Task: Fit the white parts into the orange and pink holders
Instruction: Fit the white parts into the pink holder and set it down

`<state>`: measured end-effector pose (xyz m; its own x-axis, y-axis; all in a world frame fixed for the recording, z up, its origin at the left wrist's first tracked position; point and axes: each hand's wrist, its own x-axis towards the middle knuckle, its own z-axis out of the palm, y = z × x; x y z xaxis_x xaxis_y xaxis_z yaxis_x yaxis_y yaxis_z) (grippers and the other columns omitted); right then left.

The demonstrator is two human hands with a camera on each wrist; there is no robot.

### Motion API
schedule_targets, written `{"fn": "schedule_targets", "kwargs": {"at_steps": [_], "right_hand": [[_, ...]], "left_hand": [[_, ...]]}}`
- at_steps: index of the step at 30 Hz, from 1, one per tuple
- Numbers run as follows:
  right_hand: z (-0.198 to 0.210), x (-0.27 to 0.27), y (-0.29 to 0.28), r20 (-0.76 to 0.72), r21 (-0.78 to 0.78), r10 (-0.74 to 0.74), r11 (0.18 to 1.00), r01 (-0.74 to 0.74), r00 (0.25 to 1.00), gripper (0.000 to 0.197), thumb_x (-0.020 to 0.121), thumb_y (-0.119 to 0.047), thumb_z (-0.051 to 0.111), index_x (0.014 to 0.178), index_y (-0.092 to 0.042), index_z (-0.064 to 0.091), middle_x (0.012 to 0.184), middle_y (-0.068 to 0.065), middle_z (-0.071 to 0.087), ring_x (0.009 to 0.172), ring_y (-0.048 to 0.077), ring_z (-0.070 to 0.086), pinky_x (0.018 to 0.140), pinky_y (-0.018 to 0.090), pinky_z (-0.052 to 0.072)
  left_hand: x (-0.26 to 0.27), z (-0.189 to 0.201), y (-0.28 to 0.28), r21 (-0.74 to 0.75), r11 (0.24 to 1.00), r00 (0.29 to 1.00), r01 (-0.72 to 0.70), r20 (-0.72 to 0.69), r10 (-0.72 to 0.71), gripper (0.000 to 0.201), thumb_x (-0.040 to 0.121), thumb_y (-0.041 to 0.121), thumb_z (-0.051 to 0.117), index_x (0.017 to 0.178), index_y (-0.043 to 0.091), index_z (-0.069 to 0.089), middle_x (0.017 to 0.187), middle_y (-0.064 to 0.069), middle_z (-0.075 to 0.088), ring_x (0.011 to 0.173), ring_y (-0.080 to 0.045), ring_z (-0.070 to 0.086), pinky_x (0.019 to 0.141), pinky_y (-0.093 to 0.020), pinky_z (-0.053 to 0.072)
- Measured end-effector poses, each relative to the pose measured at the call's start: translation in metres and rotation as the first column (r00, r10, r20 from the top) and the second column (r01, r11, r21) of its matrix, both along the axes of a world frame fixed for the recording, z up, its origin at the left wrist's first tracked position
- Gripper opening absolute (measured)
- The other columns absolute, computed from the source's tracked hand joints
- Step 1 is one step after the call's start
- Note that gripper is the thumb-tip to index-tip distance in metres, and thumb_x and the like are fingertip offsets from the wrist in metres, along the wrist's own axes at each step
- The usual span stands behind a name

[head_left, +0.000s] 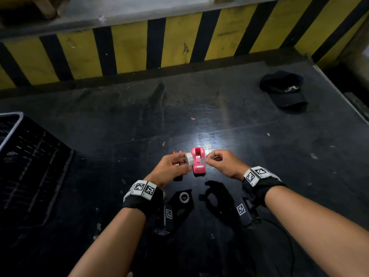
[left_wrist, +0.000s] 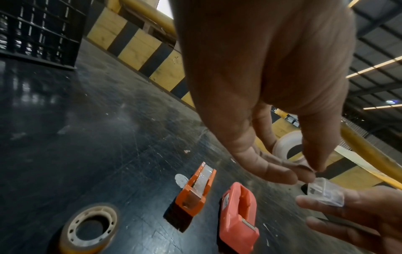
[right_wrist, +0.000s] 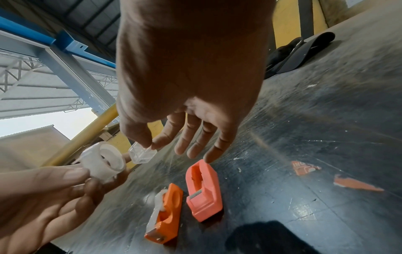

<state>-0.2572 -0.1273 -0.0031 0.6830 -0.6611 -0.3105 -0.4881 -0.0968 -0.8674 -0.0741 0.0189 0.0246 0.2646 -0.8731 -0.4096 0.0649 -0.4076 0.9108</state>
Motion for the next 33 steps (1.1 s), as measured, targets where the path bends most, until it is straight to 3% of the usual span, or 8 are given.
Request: {"fn": "schedule_targets", "kwargs": {"at_steps": [3,7,10,14,17,19,23,33], "right_hand": [[0.003,0.002,0.005,0.016,0.011,-0.015,1.0,0.015,1.0,0.007,0.092,-0.017,0.075,0.087,-0.012,0.075,0.088,-0.004,0.075,0.079,0.006,0.067,0.082,0.022,0.053],[0.007,0.006,0.012,0.084,0.033,-0.057,0.998,0.055,0.995,0.009,0.094,-0.012,0.073,0.085,-0.014,0.073,0.073,-0.012,0.071,0.056,-0.01,0.058,0.058,0.005,0.044],[0.009,0.007,0.016,0.122,0.064,-0.077,0.995,0.07,0.99,0.007,0.096,-0.012,0.072,0.089,-0.013,0.073,0.073,-0.012,0.068,0.052,-0.011,0.057,0.055,0.006,0.043],[0.013,0.013,0.02,0.165,0.084,-0.072,0.995,0.059,0.984,0.005,0.096,-0.011,0.071,0.091,-0.012,0.073,0.09,0.003,0.074,0.059,-0.01,0.06,0.058,0.007,0.045],[0.014,0.018,0.02,0.168,0.079,-0.066,0.995,0.053,0.984,0.006,0.096,-0.011,0.071,0.093,-0.007,0.073,0.096,0.012,0.074,0.061,-0.009,0.06,0.06,0.008,0.044],[0.016,0.019,0.021,0.152,0.061,-0.06,0.997,0.052,0.987,0.008,0.096,-0.01,0.07,0.095,-0.003,0.074,0.097,0.015,0.076,0.065,-0.006,0.062,0.064,0.011,0.047],[0.022,0.018,0.023,0.123,-0.008,-0.028,1.0,0.029,0.992,0.01,0.094,-0.011,0.072,0.095,-0.001,0.074,0.114,0.017,0.076,0.095,0.02,0.072,0.088,0.032,0.058],[0.016,0.022,0.02,0.093,0.017,-0.015,1.0,0.013,0.996,0.011,0.093,-0.014,0.074,0.097,-0.003,0.074,0.107,0.021,0.077,0.088,0.016,0.068,0.091,0.045,0.059]], "left_hand": [[-0.003,0.004,0.003,0.015,1.0,1.0,-0.004,-0.03,0.005,0.027,0.073,0.02,0.082,0.097,0.032,0.084,0.1,-0.006,0.074,0.097,-0.021,0.066,0.104,-0.048,0.053],[-0.002,0.007,0.008,-0.037,0.999,0.999,-0.011,-0.049,0.009,0.031,0.086,0.004,0.074,0.101,0.03,0.083,0.104,-0.007,0.073,0.099,-0.022,0.065,0.103,-0.046,0.052],[0.001,0.012,0.01,-0.061,0.998,0.999,-0.019,-0.038,0.017,0.042,0.086,0.002,0.075,0.117,0.03,0.076,0.106,-0.007,0.073,0.099,-0.023,0.069,0.102,-0.047,0.057],[0.003,0.015,0.009,-0.058,0.998,1.0,-0.02,-0.018,0.019,0.038,0.088,-0.001,0.074,0.121,0.017,0.073,0.09,-0.002,0.075,0.089,-0.022,0.07,0.103,-0.053,0.057],[0.002,0.017,0.007,-0.079,0.997,0.999,0.0,0.039,0.003,0.034,0.088,0.006,0.077,0.118,0.021,0.076,0.108,-0.008,0.079,0.104,-0.029,0.076,0.102,-0.052,0.058],[0.002,0.018,0.007,-0.09,0.996,0.998,0.008,0.056,-0.003,0.032,0.088,0.008,0.078,0.113,0.027,0.078,0.115,-0.009,0.079,0.105,-0.025,0.076,0.101,-0.05,0.059],[0.004,0.02,0.006,-0.096,0.994,0.996,0.044,0.081,-0.036,0.032,0.088,0.011,0.077,0.115,0.03,0.078,0.113,-0.007,0.08,0.1,-0.018,0.074,0.1,-0.046,0.06],[0.004,0.016,0.001,-0.068,0.995,0.992,0.077,0.107,-0.069,0.029,0.09,0.011,0.076,0.113,0.027,0.079,0.106,0.003,0.079,0.098,-0.01,0.072,0.1,-0.047,0.06]]}}
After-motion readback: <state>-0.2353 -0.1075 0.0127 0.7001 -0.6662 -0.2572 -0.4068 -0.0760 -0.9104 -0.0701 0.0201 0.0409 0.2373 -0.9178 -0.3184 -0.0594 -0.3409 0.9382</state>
